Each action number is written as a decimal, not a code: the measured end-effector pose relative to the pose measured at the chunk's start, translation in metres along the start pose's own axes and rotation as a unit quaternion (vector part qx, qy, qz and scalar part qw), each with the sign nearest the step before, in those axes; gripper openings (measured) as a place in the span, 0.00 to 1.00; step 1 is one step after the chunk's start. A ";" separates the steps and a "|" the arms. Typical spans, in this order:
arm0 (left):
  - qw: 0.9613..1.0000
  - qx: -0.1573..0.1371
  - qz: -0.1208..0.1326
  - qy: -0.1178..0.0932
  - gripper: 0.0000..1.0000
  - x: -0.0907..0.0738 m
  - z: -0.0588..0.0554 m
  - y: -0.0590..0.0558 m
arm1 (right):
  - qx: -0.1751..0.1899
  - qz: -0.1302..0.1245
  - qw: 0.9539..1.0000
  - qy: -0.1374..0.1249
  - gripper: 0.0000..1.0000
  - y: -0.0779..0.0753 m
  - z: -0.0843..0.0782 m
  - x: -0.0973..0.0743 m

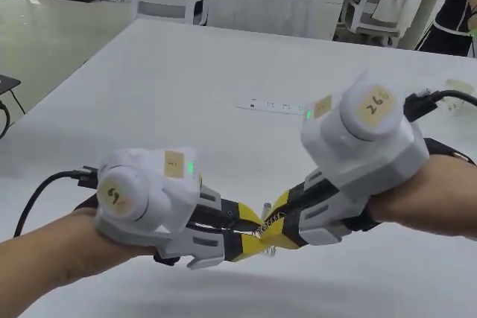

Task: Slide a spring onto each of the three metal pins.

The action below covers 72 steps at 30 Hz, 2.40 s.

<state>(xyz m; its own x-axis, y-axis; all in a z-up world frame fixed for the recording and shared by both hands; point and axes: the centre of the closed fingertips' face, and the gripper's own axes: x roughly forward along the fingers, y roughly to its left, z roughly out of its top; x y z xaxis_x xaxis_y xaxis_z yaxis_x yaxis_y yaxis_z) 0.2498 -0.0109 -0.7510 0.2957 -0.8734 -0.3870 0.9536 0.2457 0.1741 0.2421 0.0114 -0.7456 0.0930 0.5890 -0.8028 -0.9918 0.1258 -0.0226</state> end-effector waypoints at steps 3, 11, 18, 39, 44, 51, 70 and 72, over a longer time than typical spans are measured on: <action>1.000 -0.005 0.000 0.002 0.02 0.001 -0.001 0.000 | 0.001 0.001 1.000 0.004 0.09 0.000 -0.001 0.000; 1.000 -0.019 0.003 0.003 0.10 0.001 -0.002 0.002 | -0.001 -0.001 1.000 0.009 0.09 -0.003 -0.001 0.000; 0.999 -0.051 -0.001 0.005 0.18 -0.002 -0.007 0.002 | 0.002 -0.003 1.000 0.014 0.09 -0.005 -0.005 -0.002; 0.996 -0.091 0.011 0.015 0.41 -0.028 -0.017 0.008 | 0.015 -0.016 0.999 0.027 0.09 -0.019 -0.019 -0.013; 0.994 -0.102 0.018 0.022 0.45 -0.038 -0.026 0.006 | 0.018 -0.018 0.999 0.029 0.09 -0.021 -0.022 -0.014; 0.991 -0.123 0.044 0.026 0.51 -0.052 -0.040 0.011 | 0.022 -0.022 0.999 0.033 0.09 -0.025 -0.027 -0.018; 0.981 -0.163 0.102 0.021 0.63 -0.070 -0.059 0.022 | 0.034 -0.042 0.997 0.046 0.09 -0.044 -0.041 -0.039; 0.980 -0.166 0.103 0.021 0.63 -0.070 -0.060 0.022 | 0.034 -0.045 0.997 0.047 0.09 -0.047 -0.042 -0.042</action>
<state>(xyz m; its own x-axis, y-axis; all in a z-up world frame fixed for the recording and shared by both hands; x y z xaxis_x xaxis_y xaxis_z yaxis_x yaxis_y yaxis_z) 0.2534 0.0811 -0.7746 0.4803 -0.7741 -0.4124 0.8368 0.5453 -0.0492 0.2811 -0.0525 -0.7360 0.1702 0.4958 -0.8516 -0.9710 0.2316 -0.0592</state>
